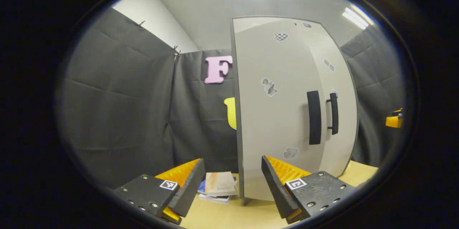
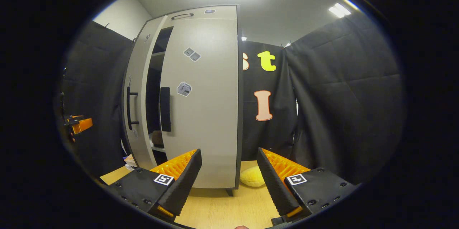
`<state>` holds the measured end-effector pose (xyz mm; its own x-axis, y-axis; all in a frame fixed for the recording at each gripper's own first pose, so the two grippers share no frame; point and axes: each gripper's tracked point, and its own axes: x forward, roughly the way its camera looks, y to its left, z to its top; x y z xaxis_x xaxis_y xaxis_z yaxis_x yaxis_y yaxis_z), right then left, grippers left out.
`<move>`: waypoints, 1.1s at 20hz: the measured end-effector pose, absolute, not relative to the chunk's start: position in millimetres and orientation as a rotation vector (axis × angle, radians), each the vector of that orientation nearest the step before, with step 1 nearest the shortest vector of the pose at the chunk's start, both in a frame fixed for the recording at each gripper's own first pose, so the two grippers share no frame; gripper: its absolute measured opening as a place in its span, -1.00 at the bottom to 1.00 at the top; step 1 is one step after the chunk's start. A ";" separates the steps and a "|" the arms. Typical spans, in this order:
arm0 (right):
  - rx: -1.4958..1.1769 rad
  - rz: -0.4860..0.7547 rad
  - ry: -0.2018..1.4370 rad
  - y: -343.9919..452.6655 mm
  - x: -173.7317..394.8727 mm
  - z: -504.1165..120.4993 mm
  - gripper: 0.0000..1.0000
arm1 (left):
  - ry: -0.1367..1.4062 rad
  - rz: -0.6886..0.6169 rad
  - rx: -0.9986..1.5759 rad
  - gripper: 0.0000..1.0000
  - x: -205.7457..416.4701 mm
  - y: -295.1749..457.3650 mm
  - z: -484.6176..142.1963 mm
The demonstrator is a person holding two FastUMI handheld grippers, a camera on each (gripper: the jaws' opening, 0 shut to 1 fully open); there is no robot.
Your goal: Grab one shoe with the right hand and put it into the shoe cabinet, grab the other shoe with the left hand and put it into the shoe cabinet; then close the right door with the right hand and the left door with the left hand.
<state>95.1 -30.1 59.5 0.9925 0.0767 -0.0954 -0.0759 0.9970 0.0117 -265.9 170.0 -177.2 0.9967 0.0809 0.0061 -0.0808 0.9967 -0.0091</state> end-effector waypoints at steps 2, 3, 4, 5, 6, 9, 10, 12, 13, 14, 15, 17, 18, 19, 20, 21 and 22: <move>0.012 0.079 0.091 -28.5 88.1 58.7 0.96 | 0.001 0.095 -0.002 0.85 -279.7 177.4 -181.9; 0.013 0.080 0.085 -27.9 84.9 59.1 0.96 | 0.004 0.101 0.000 0.90 -286.4 181.4 -186.4; 0.014 0.081 0.079 -28.1 81.3 59.9 0.97 | 0.007 0.106 0.002 0.85 -292.7 184.3 -189.0; 0.014 0.080 0.069 -28.2 78.7 61.7 0.97 | 0.010 0.111 0.004 0.85 -299.7 187.4 -191.8; 0.015 0.079 0.057 -28.5 75.2 64.1 0.96 | 0.013 0.117 0.006 0.85 -305.9 190.5 -194.4; 0.010 0.079 0.027 -28.2 68.3 69.5 0.96 | 0.015 0.130 0.004 0.96 -322.0 199.2 -199.8; 0.003 0.077 0.022 -29.0 66.2 70.3 0.96 | 0.012 0.136 0.001 0.96 -326.1 202.1 -199.2; -0.003 0.070 0.018 -30.4 64.2 71.3 0.96 | -0.002 0.145 -0.003 0.96 -331.4 207.2 -196.8; 0.000 0.071 0.016 -30.2 62.5 72.3 0.96 | -0.005 0.151 -0.002 0.96 -332.7 209.5 -195.6; 0.005 0.071 0.014 -29.5 61.6 73.1 0.93 | -0.007 0.154 -0.001 0.96 -333.1 211.7 -194.6; 0.007 0.069 0.011 -29.3 61.5 73.9 0.96 | -0.008 0.154 -0.001 0.96 -333.7 211.9 -194.3; 0.006 0.063 0.010 -29.6 60.3 72.7 0.96 | -0.009 0.155 0.001 0.96 -334.7 212.5 -194.3; 0.005 0.063 0.011 -29.5 59.2 71.4 0.96 | -0.009 0.155 0.004 0.96 -334.5 212.2 -194.0; 0.004 0.063 0.013 -29.2 58.5 71.1 0.96 | -0.009 0.155 0.007 0.85 -333.8 212.3 -193.8; 0.001 0.062 0.014 -29.0 57.8 70.2 0.96 | -0.008 0.155 0.010 0.85 -334.6 212.5 -195.0; 0.000 0.060 0.016 -29.1 57.0 69.8 0.96 | -0.008 0.154 0.012 0.85 -334.7 212.3 -195.1; 0.001 0.060 0.016 -29.6 56.4 69.5 0.96 | -0.008 0.152 0.012 0.85 -334.5 212.2 -195.0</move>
<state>56.4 -29.6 69.5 0.9981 0.0598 -0.0157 -0.0598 0.9982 0.0012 -334.5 212.2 -195.0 0.9884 0.1517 0.0085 -0.1518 0.9883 0.0117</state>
